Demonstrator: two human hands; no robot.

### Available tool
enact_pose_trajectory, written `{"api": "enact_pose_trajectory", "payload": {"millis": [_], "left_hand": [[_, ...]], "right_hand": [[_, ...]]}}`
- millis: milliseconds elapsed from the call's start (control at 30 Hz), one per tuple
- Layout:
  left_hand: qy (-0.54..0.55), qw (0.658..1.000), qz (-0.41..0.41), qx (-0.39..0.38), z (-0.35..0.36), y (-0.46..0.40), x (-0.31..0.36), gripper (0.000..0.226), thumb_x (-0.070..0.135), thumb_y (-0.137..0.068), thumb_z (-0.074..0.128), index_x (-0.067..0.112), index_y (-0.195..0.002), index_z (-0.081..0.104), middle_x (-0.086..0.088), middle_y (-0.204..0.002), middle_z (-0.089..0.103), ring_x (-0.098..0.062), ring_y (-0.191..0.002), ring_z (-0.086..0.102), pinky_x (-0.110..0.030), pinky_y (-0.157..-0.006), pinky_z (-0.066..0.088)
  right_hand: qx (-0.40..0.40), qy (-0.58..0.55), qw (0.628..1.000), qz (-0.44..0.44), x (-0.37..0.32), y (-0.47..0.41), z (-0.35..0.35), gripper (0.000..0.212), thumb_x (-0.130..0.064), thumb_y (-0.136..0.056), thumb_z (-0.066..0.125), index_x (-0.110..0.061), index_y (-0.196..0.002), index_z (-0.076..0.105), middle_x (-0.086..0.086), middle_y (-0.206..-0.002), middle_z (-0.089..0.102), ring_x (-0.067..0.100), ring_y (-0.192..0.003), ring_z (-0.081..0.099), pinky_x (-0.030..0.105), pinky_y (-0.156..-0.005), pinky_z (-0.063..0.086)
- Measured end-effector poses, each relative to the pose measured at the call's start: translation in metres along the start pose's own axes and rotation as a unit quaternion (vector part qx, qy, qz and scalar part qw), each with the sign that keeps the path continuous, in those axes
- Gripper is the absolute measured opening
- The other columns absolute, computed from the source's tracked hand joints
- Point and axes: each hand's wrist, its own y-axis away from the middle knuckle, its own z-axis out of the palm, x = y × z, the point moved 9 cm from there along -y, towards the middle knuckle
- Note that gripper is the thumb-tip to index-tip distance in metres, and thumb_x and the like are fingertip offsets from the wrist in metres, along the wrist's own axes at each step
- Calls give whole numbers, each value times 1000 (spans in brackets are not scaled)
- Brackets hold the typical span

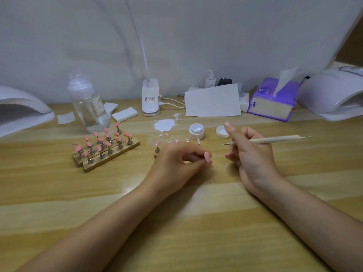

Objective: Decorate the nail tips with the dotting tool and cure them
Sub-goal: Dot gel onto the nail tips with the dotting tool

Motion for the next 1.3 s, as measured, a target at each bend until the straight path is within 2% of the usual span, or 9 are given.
{"api": "enact_pose_trajectory", "payload": {"millis": [67, 167, 267, 400, 500, 633, 833, 967, 1300], "left_hand": [[3, 1000, -11, -8, 0, -1, -5, 21, -3, -75, 69, 18, -72, 72, 7, -72, 71, 3, -68, 64, -20, -74, 51], [-2, 1000, -16, -12, 1, -2, -8, 11, 2, -76, 70, 12, -79, 75, 11, -70, 70, 6, -67, 62, -16, -73, 49], [9, 1000, -21, -13, 2, -2, -9, 9, 3, -78, 70, 10, -81, 74, 8, -70, 71, 6, -66, 62, -13, -71, 48], [19, 999, -27, -18, 3, -1, -11, 9, 5, -79, 69, 13, -77, 73, 9, -68, 70, 6, -65, 61, -13, -70, 47], [19, 999, -28, -18, 3, -2, -12, 11, 2, -79, 68, 12, -75, 72, 6, -68, 70, 6, -64, 60, -14, -70, 47], [12, 1000, -19, -22, 3, -4, -11, 14, 0, -80, 67, 12, -72, 71, 3, -69, 71, 1, -66, 61, -22, -71, 51], [25, 999, -29, -26, 3, -4, -13, 17, 1, -80, 67, 17, -74, 70, 3, -69, 69, 1, -68, 63, -21, -74, 51], [23, 999, -32, -25, 4, -4, -12, 21, 2, -80, 67, 21, -73, 69, 0, -71, 70, -2, -70, 64, -29, -78, 53], [17, 999, -31, -29, 4, -4, -11, 24, 0, -80, 65, 23, -72, 68, 2, -70, 69, -1, -70, 63, -29, -78, 53]], "right_hand": [[-11, 24, 1000, -10, -2, 2, 3, 41, -27, -71, 74, -22, -48, 41, -10, -46, 43, -1, -42, 42, 14, -43, 42], [-32, 49, 998, -30, -8, 3, 10, 35, -35, -58, 76, -22, -49, 46, -5, -56, 52, -1, -50, 50, 15, -46, 45], [-41, 97, 992, -68, -19, -5, 19, 36, -32, -65, 78, -21, -51, 46, -11, -48, 49, 1, -49, 49, 14, -47, 43], [-39, 180, 972, -147, -37, -29, 39, 44, -35, -80, 68, -14, -51, 42, 2, -52, 47, 8, -50, 44, 20, -54, 40], [-18, 211, 961, -179, -34, -47, 51, 48, -37, -84, 64, -16, -49, 38, -2, -49, 47, 12, -54, 48, 27, -60, 42], [19, 257, 943, -210, -19, -55, 52, 52, -37, -82, 66, -20, -47, 33, -10, -39, 39, 5, -45, 38, 29, -54, 33], [-18, 309, 931, -196, -7, -63, 57, 53, -35, -76, 72, -20, -43, 33, -12, -33, 38, 7, -43, 35, 28, -53, 31], [-50, 363, 911, -190, -2, -62, 65, 52, -35, -76, 71, -19, -42, 35, -9, -35, 42, 8, -44, 38, 25, -49, 30], [-53, 368, 906, -203, -4, -61, 66, 52, -35, -77, 70, -20, -42, 35, -9, -37, 43, 7, -44, 40, 24, -49, 30]]}}
